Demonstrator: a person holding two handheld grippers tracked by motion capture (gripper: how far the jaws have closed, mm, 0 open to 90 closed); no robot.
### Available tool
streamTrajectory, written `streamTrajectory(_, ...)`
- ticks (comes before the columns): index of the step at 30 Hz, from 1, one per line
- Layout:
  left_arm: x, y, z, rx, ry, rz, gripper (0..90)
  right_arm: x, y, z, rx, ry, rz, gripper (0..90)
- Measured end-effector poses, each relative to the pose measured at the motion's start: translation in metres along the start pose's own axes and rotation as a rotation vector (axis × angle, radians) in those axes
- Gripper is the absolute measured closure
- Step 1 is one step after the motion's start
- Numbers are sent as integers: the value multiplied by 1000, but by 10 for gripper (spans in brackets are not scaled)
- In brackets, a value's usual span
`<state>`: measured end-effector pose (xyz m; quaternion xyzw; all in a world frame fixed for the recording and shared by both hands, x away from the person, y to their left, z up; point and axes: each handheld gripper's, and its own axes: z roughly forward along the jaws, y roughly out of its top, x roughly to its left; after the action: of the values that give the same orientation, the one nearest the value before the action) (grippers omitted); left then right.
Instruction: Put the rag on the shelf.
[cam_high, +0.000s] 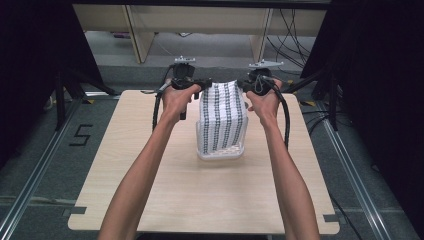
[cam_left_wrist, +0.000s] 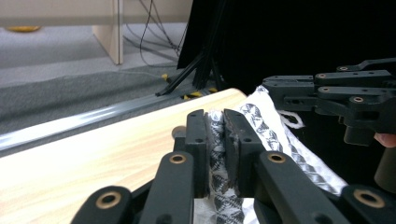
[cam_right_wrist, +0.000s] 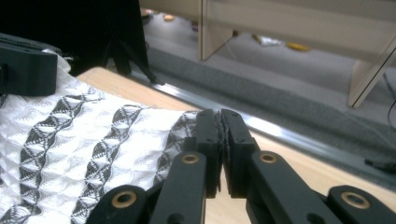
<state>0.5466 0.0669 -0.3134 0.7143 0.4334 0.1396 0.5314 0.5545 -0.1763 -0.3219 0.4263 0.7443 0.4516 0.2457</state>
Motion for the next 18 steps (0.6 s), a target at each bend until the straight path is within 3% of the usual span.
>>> streamTrajectory(1,1,-2,1,9,4,-1,780,0,-4,4,28,4,19,860)
streamTrajectory(4,5,-7,5,27,8,-4,761,-2,-6,8,40,3,0,852)
streamTrajectory(5,6,-9,7,37,6,-5,743,-1,-8,10,43,2,17,845)
streamTrajectory(6,6,-11,8,53,4,-7,688,-1,-11,13,71,3,20,800)
streamTrajectory(9,6,-14,9,66,-3,-19,633,0,-16,16,113,-10,4,745)
streamTrajectory(11,5,-14,8,73,3,-15,616,-1,-17,18,110,-5,-9,733)
streamTrajectory(12,5,-14,7,74,4,-14,615,0,-18,19,113,-7,21,721)
streamTrajectory(15,6,-12,3,70,7,-21,593,-5,-18,17,120,-10,2,699)
streamTrajectory(18,6,-12,-1,70,3,-12,586,-5,-18,13,119,-6,24,678)
